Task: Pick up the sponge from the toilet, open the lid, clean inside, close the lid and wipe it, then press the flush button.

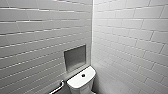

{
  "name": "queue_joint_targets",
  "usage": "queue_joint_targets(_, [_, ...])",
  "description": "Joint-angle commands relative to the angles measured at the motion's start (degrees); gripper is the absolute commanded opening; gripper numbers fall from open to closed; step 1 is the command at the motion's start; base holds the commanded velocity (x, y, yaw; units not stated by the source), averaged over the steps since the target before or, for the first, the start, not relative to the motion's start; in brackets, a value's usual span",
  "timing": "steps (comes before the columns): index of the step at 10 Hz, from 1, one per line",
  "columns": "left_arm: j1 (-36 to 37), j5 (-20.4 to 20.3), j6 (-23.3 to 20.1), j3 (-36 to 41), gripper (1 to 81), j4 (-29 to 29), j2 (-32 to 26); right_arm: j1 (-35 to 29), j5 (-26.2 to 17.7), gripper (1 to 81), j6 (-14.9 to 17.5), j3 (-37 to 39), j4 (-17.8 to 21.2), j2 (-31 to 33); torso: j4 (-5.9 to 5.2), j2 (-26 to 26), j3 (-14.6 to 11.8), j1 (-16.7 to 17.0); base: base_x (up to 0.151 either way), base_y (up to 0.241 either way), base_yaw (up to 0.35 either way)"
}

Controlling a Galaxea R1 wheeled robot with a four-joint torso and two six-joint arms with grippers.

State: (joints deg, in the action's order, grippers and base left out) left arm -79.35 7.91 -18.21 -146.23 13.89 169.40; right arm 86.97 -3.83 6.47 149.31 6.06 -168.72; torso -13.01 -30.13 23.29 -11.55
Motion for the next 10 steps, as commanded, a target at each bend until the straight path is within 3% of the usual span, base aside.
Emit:
queue_joint_targets(1, [5.81,3.60,-0.24,14.82,81.1,0.70,-9.42,0.09,1.71,1.0,0.29,-17.82,0.45,10.03,0.00,0.00,0.00,0.00,0.000,0.000,0.000])
queue_joint_targets(8, [18.65,4.48,0.11,35.72,81.1,5.97,-24.53,1.41,3.12,1.0,0.56,-20.30,0.36,10.92,0.00,0.00,0.00,0.00,0.000,0.000,0.000])
queue_joint_targets(10, [23.30,6.93,0.20,40.92,81.1,8.08,-27.70,1.42,3.12,1.0,0.56,-20.21,0.36,10.66,0.00,0.00,0.00,0.00,0.000,0.000,0.000])
